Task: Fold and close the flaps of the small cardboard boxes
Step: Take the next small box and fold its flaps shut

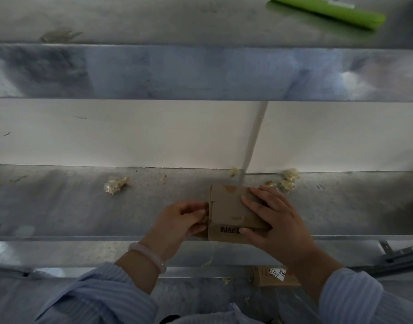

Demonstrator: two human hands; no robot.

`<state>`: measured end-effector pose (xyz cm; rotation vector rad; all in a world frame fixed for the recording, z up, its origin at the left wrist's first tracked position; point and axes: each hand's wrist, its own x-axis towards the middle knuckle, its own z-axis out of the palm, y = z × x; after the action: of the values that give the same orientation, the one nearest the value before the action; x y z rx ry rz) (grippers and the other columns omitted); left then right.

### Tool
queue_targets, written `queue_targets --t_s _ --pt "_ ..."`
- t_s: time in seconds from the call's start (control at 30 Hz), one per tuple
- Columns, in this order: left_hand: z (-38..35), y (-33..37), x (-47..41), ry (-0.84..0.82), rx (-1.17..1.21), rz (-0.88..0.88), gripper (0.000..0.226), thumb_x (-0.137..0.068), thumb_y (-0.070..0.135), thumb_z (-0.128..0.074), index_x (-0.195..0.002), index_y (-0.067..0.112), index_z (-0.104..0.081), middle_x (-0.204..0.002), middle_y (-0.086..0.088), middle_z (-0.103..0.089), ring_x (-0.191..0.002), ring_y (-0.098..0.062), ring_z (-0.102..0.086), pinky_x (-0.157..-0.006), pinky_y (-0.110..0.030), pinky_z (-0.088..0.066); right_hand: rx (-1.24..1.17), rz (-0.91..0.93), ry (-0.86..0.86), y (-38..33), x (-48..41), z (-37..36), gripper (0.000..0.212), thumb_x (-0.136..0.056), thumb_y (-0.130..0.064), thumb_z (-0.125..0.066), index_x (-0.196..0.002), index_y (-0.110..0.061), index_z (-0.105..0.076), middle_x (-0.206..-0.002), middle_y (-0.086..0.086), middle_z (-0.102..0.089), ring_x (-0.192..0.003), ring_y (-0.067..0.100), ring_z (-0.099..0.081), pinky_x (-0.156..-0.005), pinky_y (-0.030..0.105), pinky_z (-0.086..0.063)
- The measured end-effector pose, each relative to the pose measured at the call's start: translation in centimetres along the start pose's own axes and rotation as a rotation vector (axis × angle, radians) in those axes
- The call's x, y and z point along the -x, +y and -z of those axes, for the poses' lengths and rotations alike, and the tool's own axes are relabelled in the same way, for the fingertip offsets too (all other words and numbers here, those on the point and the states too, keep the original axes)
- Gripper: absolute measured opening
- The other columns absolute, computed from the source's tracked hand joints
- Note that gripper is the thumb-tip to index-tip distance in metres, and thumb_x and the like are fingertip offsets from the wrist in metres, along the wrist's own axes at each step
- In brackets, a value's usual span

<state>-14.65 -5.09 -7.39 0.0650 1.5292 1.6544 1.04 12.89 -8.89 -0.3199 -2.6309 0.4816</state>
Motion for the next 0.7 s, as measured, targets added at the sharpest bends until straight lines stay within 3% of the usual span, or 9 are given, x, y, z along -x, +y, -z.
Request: queue_targets --t_s 0.1,0.17,0.23,0.43,0.53,0.6,0.7 --pt "-0.4 -0.3 -0.1 -0.043 0.013 0.065 0.018 -0.093 0.005 -0.054 -0.109 0.003 -0.061 -0.094 -0.012 -0.069 -0.076 -0.017 -0.067 -0.058 -0.023 -0.056 0.012 0.002 0.002 0.0 0.1 0.0 0.065 -0.074 -0.059 -0.063 -0.129 -0.026 -0.061 -0.139 -0.002 -0.052 -0.134 0.019 -0.041 -0.112 0.040 -0.033" --pt "-0.5 -0.5 -0.3 -0.048 -0.082 0.075 0.012 -0.093 0.010 -0.056 -0.100 0.006 -0.065 -0.092 -0.012 -0.070 -0.077 -0.017 -0.067 -0.061 -0.023 -0.055 0.014 0.000 -0.005 0.0 0.0 0.1 0.065 -0.074 -0.059 -0.063 -0.130 -0.027 -0.060 -0.139 -0.003 -0.052 -0.134 0.018 -0.040 -0.113 0.036 -0.030" --pt "-0.4 -0.7 -0.6 0.074 -0.255 0.027 0.003 -0.089 0.013 -0.064 -0.090 0.011 -0.063 -0.092 -0.012 -0.070 -0.081 -0.020 -0.068 -0.063 -0.025 -0.056 0.018 0.003 -0.010 0.0 0.1 0.2 0.064 -0.074 -0.060 -0.063 -0.130 -0.027 -0.060 -0.140 -0.003 -0.051 -0.135 0.017 -0.038 -0.114 0.032 -0.028" --pt "1.1 -1.3 -1.9 0.304 -0.668 -0.181 0.015 -0.079 0.013 -0.072 -0.080 0.019 -0.058 -0.075 0.000 -0.064 -0.071 -0.019 -0.062 -0.065 -0.034 -0.056 0.003 0.010 -0.009 -0.1 0.0 0.3 0.064 -0.074 -0.058 -0.065 -0.129 -0.025 -0.060 -0.138 -0.002 -0.052 -0.134 0.019 -0.041 -0.111 0.041 -0.036" --pt "3.3 -0.2 -2.3 0.414 -0.817 -0.277 0.012 -0.082 0.014 -0.069 -0.086 0.021 -0.059 -0.075 0.006 -0.060 -0.069 -0.011 -0.056 -0.060 -0.023 -0.044 0.004 0.007 -0.020 -0.2 -0.1 0.4 0.065 -0.074 -0.058 -0.065 -0.130 -0.025 -0.060 -0.139 -0.002 -0.052 -0.134 0.019 -0.041 -0.111 0.042 -0.036" --pt "5.0 0.9 -2.6 0.441 -0.866 -0.359 0.008 -0.085 0.017 -0.067 -0.093 0.019 -0.067 -0.083 0.003 -0.067 -0.076 -0.012 -0.060 -0.069 -0.022 -0.046 0.006 0.008 -0.041 -0.3 -0.2 0.6 0.066 -0.076 -0.058 -0.063 -0.132 -0.025 -0.058 -0.140 -0.002 -0.050 -0.135 0.018 -0.038 -0.112 0.041 -0.033" --pt "7.0 2.6 -3.6 0.467 -0.916 -0.490 0.023 -0.091 0.006 -0.057 -0.110 0.006 -0.069 -0.104 -0.011 -0.071 -0.092 -0.012 -0.063 -0.086 -0.020 -0.043 0.008 0.042 -0.107 -0.1 -0.2 1.1 0.064 -0.082 -0.052 -0.058 -0.138 -0.024 -0.051 -0.144 -0.003 -0.044 -0.140 0.017 -0.031 -0.117 0.042 -0.026"
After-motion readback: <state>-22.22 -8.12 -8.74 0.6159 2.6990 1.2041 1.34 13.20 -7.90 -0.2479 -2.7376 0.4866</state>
